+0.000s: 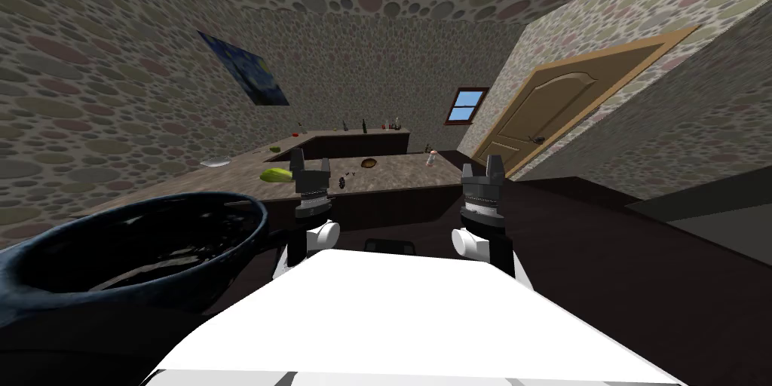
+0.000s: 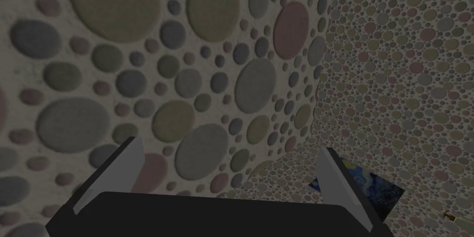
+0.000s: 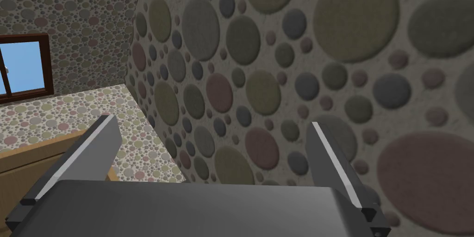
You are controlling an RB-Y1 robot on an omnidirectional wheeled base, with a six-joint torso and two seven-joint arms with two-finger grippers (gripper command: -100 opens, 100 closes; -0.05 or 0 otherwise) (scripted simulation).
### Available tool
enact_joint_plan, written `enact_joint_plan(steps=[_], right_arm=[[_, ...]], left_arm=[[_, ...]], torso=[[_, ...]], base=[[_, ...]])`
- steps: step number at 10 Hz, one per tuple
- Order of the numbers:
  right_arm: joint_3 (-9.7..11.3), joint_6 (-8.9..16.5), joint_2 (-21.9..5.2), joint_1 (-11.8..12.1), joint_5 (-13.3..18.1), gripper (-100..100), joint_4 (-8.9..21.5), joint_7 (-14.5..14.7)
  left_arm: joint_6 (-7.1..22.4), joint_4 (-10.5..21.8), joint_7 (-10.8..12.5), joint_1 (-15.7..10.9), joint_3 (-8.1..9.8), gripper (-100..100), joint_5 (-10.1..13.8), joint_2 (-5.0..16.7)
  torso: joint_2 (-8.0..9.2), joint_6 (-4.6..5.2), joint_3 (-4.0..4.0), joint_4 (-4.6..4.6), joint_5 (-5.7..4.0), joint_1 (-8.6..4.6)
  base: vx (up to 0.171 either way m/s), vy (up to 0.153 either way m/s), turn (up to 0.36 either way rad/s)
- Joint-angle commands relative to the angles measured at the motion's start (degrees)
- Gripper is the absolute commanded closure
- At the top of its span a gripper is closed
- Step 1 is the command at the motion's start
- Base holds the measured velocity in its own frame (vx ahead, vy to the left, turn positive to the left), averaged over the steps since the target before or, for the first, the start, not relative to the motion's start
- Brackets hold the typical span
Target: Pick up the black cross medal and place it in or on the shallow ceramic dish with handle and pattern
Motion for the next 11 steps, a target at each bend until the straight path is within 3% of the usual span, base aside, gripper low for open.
enact_joint_plan(steps=[1,5,11], right_arm=[[0.0,0.0,0.0,0.0,0.0,0,0.0,0.0],[0.0,0.0,-0.01,0.0,0.0,0,0.0,0.0],[-0.01,0.0,-0.01,0.0,0.0,0,0.0,0.0]], left_arm=[[0.37,0.53,-0.36,0.86,0.58,-100,-0.23,2.16],[1.42,2.24,-1.66,3.72,2.45,-100,-1.05,6.05],[3.73,6.25,-4.8,10.2,6.54,-100,-3.1,11.67]], torso=[[0.0,0.0,0.0,0.0,0.0,0.0],[0.0,0.0,0.0,0.0,0.05,0.24],[0.06,0.0,0.03,0.01,0.09,0.37]], base=[[0.0,0.01,-0.085],[0.001,0.048,-0.106],[-0.011,0.075,-0.149]])
